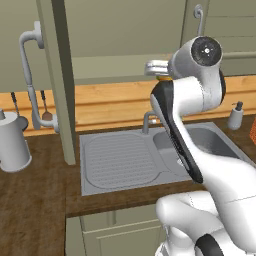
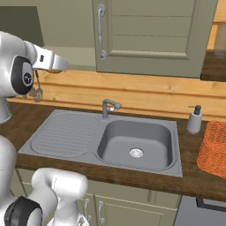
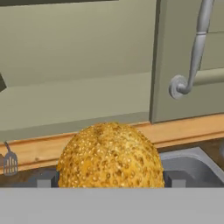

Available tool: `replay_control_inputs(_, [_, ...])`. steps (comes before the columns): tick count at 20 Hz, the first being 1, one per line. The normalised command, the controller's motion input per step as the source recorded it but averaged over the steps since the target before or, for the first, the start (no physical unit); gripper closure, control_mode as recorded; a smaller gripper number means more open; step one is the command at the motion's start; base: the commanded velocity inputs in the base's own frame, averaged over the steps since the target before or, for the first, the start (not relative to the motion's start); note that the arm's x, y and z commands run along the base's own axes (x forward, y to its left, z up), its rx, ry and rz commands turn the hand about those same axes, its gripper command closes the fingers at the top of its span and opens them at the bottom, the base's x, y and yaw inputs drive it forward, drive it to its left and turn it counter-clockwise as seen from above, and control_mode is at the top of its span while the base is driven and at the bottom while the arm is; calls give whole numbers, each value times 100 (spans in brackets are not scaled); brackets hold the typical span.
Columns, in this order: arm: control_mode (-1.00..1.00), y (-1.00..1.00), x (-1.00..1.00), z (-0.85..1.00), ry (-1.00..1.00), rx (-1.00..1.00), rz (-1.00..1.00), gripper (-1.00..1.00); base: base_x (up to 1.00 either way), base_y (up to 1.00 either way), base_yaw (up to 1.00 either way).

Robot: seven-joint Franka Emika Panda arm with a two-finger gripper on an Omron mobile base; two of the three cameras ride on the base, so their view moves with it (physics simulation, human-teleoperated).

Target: Open the cabinet, pick up the bread from the cabinet and place it in the basket. Then move the basket to the dining counter.

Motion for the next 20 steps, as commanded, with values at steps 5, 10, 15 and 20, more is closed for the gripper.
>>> replay_control_inputs(5, [-100,-6,-88,4,22,2,1,100,0,0,0])
replay_control_inputs(10, [-100,-12,-66,0,2,0,3,100,0,0,0])
replay_control_inputs(15, [-100,-14,-80,-7,3,0,7,100,0,0,0])
replay_control_inputs(20, [-100,-10,-72,-12,3,0,4,100,0,0,0])
